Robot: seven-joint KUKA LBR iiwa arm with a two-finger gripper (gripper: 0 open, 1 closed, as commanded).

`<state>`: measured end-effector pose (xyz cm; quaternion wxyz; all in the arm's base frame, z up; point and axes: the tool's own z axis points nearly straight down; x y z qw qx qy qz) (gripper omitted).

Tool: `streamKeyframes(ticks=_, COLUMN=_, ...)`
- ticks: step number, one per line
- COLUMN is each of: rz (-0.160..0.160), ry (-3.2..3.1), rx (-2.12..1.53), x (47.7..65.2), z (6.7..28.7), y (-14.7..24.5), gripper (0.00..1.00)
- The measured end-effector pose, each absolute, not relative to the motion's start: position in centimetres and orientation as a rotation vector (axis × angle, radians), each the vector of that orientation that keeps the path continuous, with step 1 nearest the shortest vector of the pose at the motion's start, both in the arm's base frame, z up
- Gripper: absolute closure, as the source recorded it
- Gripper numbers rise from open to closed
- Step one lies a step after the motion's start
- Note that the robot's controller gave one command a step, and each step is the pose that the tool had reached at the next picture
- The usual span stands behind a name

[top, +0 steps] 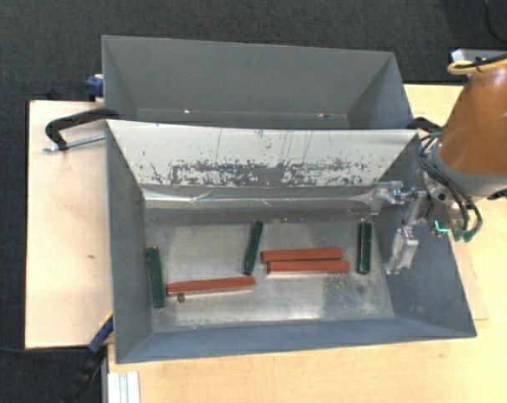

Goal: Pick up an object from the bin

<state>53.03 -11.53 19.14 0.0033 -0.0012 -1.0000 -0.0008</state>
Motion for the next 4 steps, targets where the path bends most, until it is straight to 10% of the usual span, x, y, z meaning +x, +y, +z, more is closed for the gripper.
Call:
streamKeyframes(ticks=1, rz=0.0, ry=-3.144, rx=0.001, x=53.2, z=19.6, y=-11.5, gripper=0.0)
streamKeyframes(ticks=3, rz=0.0, ry=-3.14, rx=0.218, x=54.3, z=9.0, y=-9.4, gripper=0.0)
streamKeyframes(ticks=4, rz=-0.001, ry=-3.148, rx=0.025, x=55.1, z=7.3, y=-6.8, gripper=1.0)
